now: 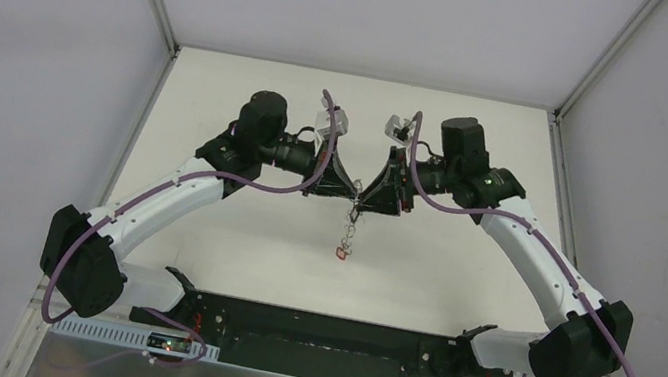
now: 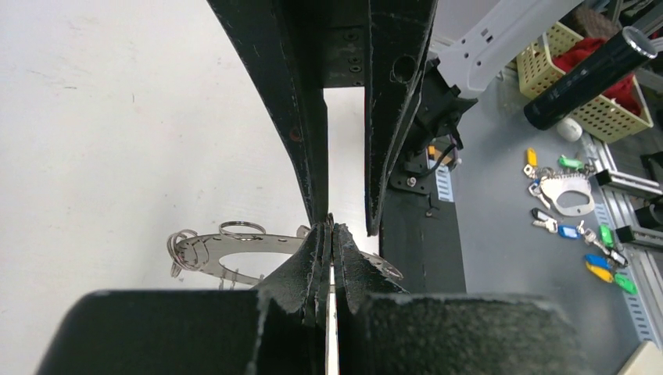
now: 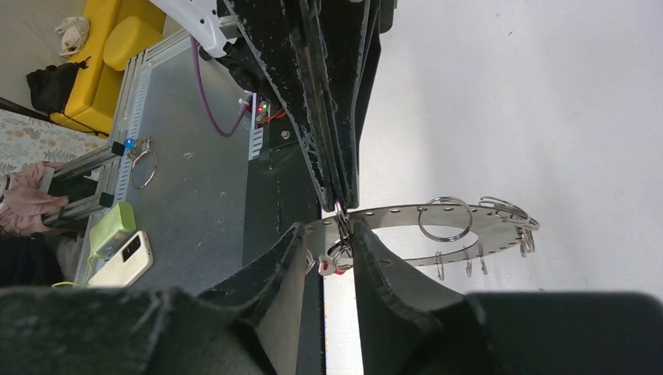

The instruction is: Put the keys on the keyring

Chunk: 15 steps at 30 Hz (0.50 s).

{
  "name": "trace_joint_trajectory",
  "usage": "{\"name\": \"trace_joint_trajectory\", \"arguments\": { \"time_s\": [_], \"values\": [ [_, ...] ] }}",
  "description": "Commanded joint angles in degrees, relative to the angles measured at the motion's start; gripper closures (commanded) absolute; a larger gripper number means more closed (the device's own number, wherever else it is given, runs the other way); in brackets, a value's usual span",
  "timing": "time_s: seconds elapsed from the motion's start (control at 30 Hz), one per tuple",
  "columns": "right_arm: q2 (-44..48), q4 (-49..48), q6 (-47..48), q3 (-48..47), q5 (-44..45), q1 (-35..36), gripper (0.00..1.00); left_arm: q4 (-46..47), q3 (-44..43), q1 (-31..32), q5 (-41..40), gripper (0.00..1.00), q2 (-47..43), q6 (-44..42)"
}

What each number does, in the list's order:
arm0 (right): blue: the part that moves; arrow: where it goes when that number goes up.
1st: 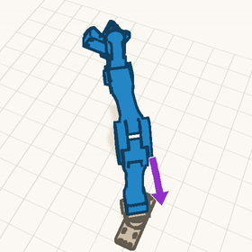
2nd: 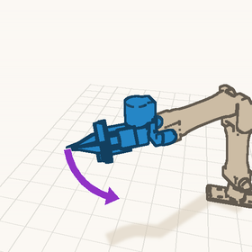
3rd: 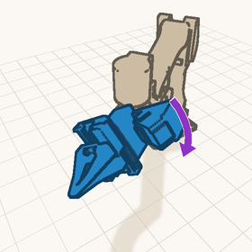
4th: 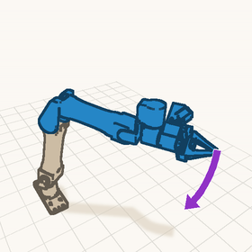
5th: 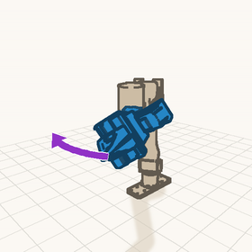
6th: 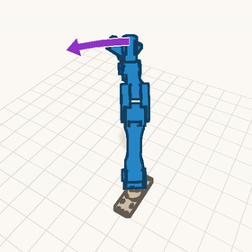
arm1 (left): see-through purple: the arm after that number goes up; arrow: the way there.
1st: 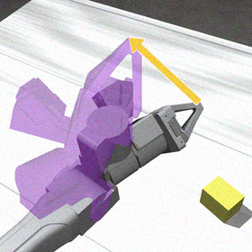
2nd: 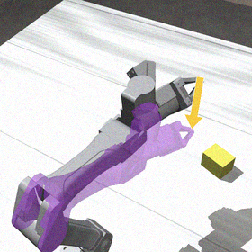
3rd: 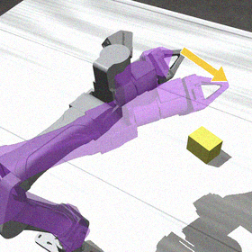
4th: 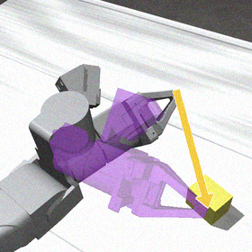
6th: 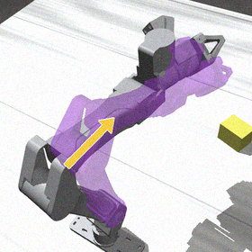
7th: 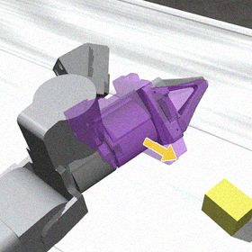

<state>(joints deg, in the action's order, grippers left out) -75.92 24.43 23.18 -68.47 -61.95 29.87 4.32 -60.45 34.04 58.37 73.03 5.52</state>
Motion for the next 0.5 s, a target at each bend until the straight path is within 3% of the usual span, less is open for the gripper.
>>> {"name": "trace_joint_trajectory", "arguments": {
  "time_s": [0.0,0.13,0.3,0.47],
  "values": [
    [1.6,0.0,1.1,-2.3,-1.0,-0.2,0.69,8.9,0.5,-0.4,2.4,1.00,-1.7,5.8],
    [1.5,-0.5,0.8,-2.2,-0.8,-0.2,0.70,9.9,0.7,-0.4,2.3,1.00,-1.4,6.8],
    [1.3,-0.9,0.3,-2.3,-1.0,-0.2,0.78,10.5,0.9,-0.3,2.4,1.00,-1.2,7.2],
    [1.3,-1.0,0.2,-2.4,-0.6,-0.2,0.77,10.6,1.2,-0.4,2.5,1.00,-1.2,7.1]
  ]
}}
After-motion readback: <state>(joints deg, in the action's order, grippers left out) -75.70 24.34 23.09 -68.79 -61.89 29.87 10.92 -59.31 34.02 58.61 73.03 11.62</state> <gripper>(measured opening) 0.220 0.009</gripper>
